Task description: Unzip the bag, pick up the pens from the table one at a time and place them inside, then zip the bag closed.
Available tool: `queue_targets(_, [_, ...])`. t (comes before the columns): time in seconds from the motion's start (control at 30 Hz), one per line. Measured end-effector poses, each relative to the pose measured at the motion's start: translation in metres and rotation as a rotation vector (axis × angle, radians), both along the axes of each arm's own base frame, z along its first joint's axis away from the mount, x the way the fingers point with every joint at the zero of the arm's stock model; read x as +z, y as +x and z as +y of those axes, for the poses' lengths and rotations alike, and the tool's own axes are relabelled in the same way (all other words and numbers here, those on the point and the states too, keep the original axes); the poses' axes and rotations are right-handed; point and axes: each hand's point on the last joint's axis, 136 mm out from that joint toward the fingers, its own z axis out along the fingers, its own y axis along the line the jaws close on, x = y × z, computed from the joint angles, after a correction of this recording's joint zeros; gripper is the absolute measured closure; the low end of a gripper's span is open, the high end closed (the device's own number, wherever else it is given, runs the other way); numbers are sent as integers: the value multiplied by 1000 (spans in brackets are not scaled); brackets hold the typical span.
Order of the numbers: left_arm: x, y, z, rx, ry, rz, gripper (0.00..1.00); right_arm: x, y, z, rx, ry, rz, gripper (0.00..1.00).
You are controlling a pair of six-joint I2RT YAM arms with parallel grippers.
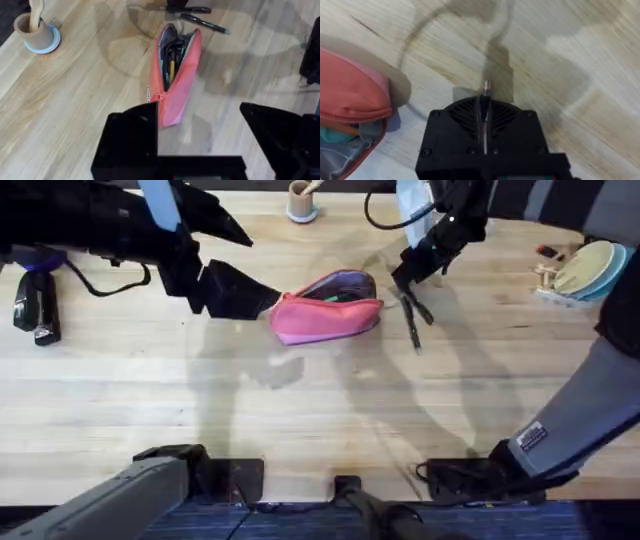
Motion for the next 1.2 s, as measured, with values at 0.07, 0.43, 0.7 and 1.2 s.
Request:
queue_targets(0.07, [0,0,0,0,0,0,8,0,0,0,0,0,0,972])
queue_targets(0.43, [0,0,0,0,0,0,7,19,-6,2,21,0,5,970])
queue_targets(0.7, [0,0,0,0,0,0,8,100,0,7,87,17,-192,970])
queue_targets(1.2, [0,0,0,0,0,0,6,141,-49,90,691,-74,-323,970])
